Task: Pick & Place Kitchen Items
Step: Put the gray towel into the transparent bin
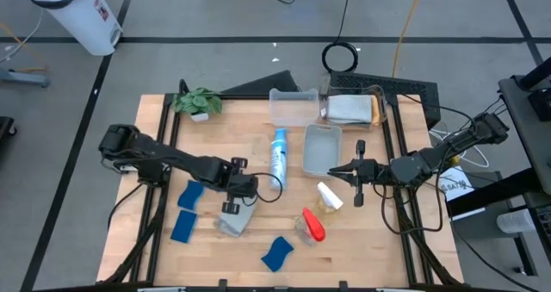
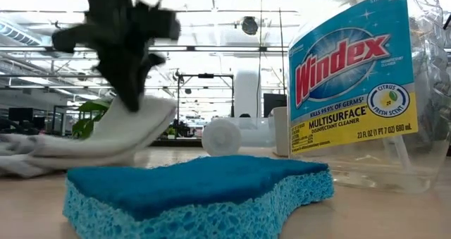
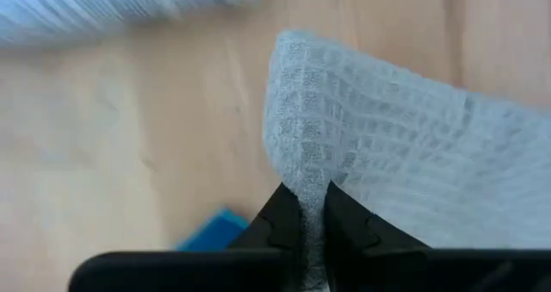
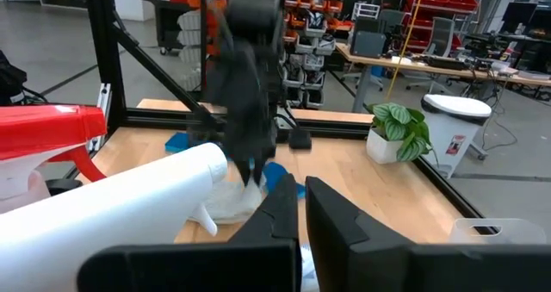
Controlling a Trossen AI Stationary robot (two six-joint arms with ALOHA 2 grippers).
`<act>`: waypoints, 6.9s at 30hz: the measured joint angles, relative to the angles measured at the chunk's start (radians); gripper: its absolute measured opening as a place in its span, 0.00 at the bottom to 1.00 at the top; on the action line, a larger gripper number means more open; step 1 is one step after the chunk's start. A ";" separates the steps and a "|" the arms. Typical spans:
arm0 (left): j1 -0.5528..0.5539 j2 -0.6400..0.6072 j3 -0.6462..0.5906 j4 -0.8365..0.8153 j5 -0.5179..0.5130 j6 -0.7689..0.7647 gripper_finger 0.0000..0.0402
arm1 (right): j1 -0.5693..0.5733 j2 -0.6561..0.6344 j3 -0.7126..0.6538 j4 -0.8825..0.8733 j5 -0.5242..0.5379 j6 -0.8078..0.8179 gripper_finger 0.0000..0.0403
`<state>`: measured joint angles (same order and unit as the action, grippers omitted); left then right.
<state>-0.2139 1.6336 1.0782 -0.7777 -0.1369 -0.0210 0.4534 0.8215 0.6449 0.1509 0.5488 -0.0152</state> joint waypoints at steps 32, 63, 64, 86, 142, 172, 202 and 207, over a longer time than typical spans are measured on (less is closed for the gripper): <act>0.252 -0.096 0.468 -0.276 -0.231 0.462 0.05 | -0.488 0.279 0.618 -0.409 -0.293 -0.058 0.47; 0.224 -0.096 0.468 -0.241 -0.134 0.494 0.05 | -0.651 0.941 0.930 -0.421 -0.789 -0.070 0.57; 0.224 -0.096 0.469 -0.238 -0.134 0.494 0.05 | -0.650 0.941 0.930 -0.421 -0.789 -0.068 0.54; 0.318 -0.249 0.470 -0.125 -0.120 0.351 0.19 | -0.705 0.783 0.930 -0.499 -0.805 -0.023 0.01; 0.432 -0.304 0.469 -0.077 -0.125 0.173 0.17 | -1.146 0.360 0.121 -0.294 0.051 0.258 0.01; 0.432 -0.304 0.469 -0.077 -0.125 0.173 0.17 | -0.974 0.089 0.066 -0.039 0.050 0.108 0.01; 0.432 -0.304 0.469 -0.077 -0.124 0.173 0.17 | -1.015 0.259 0.066 -0.307 0.293 0.208 0.01; 0.432 -0.304 0.469 -0.077 -0.124 0.173 0.17 | -1.062 0.259 0.066 -0.382 0.289 0.244 0.01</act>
<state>0.2176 1.3296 1.5471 -0.8547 -0.2611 0.1520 -0.6083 1.0809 0.7113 -0.2312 0.8376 0.2286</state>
